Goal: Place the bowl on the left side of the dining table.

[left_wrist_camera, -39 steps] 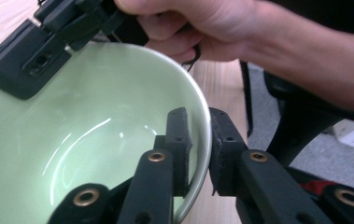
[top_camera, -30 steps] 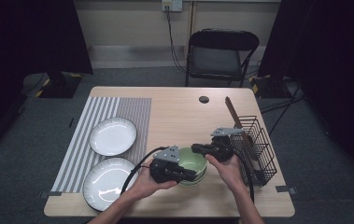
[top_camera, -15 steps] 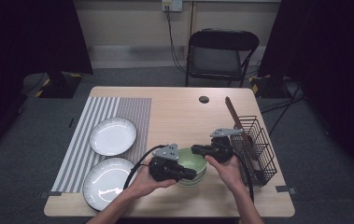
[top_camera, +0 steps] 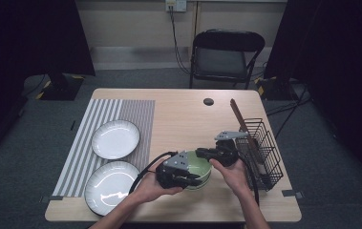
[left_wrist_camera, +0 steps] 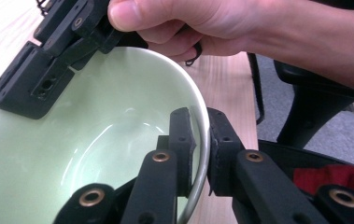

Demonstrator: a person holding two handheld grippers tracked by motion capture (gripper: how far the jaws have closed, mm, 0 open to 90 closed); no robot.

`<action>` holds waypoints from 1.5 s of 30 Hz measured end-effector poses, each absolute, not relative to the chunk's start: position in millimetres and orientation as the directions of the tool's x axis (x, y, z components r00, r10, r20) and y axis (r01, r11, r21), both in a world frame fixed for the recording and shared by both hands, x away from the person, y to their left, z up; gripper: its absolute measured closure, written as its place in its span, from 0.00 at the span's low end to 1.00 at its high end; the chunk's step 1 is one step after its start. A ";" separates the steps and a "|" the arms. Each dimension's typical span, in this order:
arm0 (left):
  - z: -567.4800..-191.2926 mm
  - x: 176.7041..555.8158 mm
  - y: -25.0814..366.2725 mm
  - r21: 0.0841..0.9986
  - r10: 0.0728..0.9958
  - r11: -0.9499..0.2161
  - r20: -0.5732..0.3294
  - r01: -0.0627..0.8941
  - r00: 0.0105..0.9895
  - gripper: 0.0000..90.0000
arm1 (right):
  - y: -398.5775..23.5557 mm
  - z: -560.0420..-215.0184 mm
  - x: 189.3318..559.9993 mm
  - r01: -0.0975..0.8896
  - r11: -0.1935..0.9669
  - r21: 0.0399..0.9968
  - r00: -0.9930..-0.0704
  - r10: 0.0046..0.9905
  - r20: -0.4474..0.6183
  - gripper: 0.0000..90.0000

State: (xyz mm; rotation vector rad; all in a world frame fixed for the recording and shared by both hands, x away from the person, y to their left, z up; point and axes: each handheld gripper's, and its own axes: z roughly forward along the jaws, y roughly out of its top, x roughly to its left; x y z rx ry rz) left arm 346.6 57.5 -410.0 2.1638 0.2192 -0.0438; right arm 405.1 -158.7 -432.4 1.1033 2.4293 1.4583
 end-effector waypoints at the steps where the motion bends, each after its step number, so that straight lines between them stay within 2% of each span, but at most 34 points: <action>1: -409.8 347.4 57.7 0.814 0.140 -0.553 -0.122 0.180 0.983 0.93 | -158.4 -432.2 404.9 0.528 0.281 0.802 -0.734 0.626 0.263 0.92; 7: -408.4 349.7 60.1 0.813 0.138 -0.547 -0.148 0.200 0.979 0.93 | -159.0 -426.4 405.2 0.511 0.300 0.806 -0.744 0.623 0.240 0.89; 14: -403.4 355.3 59.9 0.806 0.131 -0.541 -0.199 0.239 0.971 0.93 | -159.9 -423.7 402.8 0.496 0.312 0.810 -0.752 0.622 0.221 0.92; 29: -399.1 356.6 62.3 0.820 0.123 -0.526 -0.192 0.228 0.974 0.92 | -158.9 -426.5 403.4 0.510 0.319 0.799 -0.744 0.630 0.224 0.94; 39: -397.4 354.0 65.7 0.763 0.169 -0.603 -0.161 0.231 0.972 0.80 | -160.3 -427.6 404.5 0.516 0.310 0.799 -0.745 0.623 0.239 0.94; 45: -401.7 353.3 53.4 0.733 0.173 -0.641 -0.154 0.230 0.973 0.78 | -160.3 -427.6 404.5 0.516 0.310 0.799 -0.745 0.623 0.240 0.94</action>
